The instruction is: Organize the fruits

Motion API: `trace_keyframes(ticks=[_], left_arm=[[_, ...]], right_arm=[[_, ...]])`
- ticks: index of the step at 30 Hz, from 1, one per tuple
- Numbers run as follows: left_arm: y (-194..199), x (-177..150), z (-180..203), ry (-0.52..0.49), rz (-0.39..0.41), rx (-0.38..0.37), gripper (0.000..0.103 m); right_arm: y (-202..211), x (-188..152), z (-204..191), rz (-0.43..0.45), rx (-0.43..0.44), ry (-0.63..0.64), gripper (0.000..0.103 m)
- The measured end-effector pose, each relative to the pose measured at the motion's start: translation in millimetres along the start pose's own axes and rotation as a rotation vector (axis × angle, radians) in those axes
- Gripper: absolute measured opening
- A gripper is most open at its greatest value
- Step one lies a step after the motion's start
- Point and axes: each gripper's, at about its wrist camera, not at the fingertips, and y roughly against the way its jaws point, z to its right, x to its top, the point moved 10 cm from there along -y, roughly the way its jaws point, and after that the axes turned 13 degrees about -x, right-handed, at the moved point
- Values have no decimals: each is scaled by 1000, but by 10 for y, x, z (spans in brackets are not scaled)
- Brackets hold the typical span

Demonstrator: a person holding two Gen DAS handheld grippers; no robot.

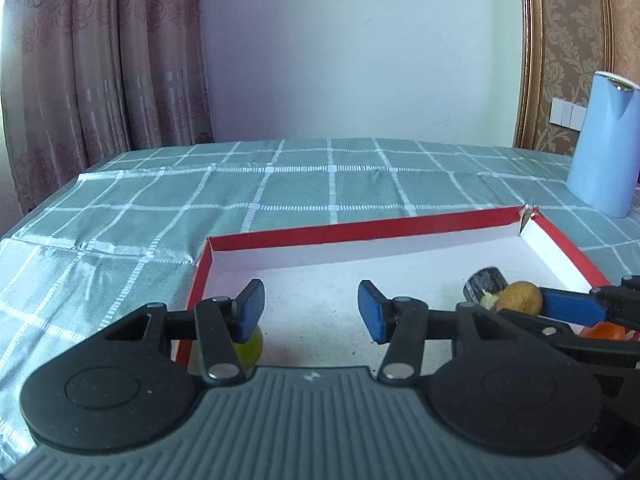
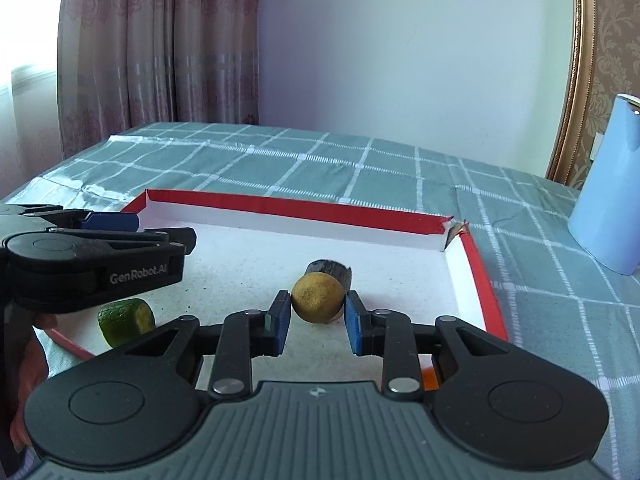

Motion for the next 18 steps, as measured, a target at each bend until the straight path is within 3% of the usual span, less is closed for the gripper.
trace_keyframes(ticks=[11, 14, 16, 18], left_arm=[[-78, -36, -32, 6, -28, 7, 52], [9, -15, -57, 11, 0, 8, 64], [111, 15, -75, 12, 37, 15, 82], [213, 57, -86, 11, 76, 22, 83]], right_arm=[[-131, -108, -80, -55, -1, 17, 28], [-140, -114, -74, -57, -3, 17, 28], [-162, -113, -76, -64, -3, 18, 28], [-187, -122, -76, -74, -2, 15, 28]])
